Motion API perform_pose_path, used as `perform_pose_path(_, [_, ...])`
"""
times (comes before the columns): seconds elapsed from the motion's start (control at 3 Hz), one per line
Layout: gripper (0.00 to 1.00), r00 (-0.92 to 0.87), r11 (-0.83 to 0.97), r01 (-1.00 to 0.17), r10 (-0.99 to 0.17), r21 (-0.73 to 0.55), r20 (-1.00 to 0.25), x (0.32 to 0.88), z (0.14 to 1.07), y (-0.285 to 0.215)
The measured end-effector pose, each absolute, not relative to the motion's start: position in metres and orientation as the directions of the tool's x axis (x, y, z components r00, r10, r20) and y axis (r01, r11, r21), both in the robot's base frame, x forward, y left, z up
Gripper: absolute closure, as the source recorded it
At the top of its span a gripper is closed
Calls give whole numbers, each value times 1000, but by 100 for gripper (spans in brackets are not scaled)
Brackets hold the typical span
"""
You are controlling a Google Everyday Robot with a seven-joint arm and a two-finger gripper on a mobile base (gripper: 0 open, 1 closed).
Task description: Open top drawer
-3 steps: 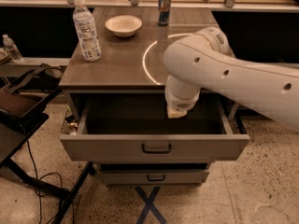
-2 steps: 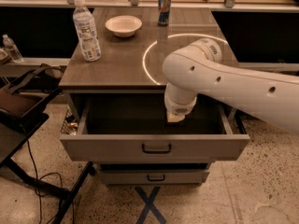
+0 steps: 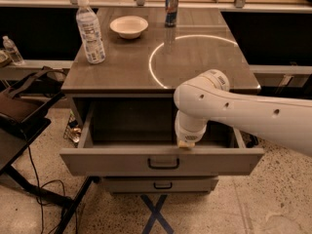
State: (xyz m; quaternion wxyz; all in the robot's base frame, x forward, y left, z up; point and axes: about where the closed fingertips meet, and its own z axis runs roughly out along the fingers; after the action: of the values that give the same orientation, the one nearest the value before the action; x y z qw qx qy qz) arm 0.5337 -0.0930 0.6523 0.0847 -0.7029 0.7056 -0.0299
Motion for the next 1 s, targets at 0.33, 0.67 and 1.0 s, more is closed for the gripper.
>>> perform_pose_path(0.33, [100, 1, 11, -987, -997, -159, -77, 531, 652, -93])
perform_pose_path(0.67, [100, -21, 28, -993, -998, -115, -62, 477, 645, -98])
perform_pose_path(1.0, [100, -30, 35, -996, -998, -87, -62, 447, 640, -99])
